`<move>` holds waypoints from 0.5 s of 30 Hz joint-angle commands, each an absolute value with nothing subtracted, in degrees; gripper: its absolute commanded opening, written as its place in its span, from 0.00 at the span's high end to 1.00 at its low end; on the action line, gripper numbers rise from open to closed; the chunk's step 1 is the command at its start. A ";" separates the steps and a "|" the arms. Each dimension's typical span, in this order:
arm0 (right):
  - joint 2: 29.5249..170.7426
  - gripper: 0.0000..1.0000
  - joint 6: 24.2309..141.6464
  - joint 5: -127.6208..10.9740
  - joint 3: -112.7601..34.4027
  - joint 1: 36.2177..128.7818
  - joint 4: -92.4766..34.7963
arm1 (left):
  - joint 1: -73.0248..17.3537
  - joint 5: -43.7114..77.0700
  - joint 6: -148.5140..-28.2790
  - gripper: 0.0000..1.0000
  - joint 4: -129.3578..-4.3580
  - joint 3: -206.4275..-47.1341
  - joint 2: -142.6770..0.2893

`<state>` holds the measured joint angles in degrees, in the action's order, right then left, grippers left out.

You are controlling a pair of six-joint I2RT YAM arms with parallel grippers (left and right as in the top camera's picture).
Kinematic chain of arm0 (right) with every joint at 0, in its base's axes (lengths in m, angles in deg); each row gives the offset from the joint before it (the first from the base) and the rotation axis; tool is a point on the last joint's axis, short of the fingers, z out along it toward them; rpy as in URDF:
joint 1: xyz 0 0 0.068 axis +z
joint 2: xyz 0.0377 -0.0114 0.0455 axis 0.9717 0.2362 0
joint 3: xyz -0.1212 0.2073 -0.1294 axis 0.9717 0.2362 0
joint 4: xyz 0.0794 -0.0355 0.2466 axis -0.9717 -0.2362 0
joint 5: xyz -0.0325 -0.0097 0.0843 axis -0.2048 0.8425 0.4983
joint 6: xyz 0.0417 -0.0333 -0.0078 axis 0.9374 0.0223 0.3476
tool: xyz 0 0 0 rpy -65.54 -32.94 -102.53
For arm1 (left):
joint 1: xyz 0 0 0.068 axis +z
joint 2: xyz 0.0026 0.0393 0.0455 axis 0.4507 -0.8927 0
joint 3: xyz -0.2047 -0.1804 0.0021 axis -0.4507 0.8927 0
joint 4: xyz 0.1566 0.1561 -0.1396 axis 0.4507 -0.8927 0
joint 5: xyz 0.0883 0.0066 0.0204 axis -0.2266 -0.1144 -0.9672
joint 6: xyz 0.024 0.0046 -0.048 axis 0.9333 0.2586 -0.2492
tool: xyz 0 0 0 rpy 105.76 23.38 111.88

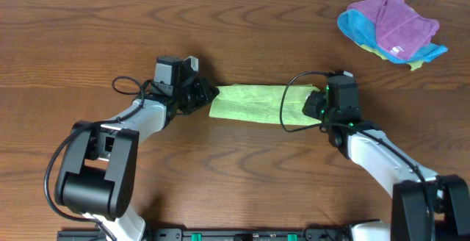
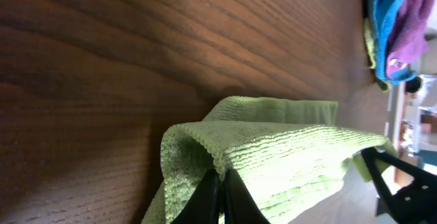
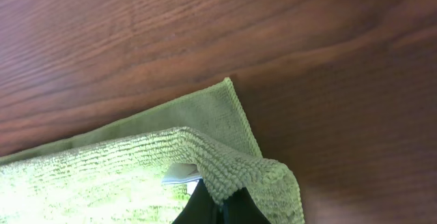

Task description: Fold the cloth

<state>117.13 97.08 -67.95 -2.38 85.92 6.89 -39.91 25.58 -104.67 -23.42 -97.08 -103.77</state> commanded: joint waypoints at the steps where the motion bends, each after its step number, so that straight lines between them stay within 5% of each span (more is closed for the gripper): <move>1: 118.79 0.99 96.86 -69.15 -2.49 85.40 8.35 | -41.05 20.72 -104.49 0.94 -23.40 -97.60 -103.31; 15: 126.22 0.98 95.97 -69.15 -3.98 85.40 13.64 | -41.55 16.83 -105.35 0.94 -23.81 -97.60 -103.29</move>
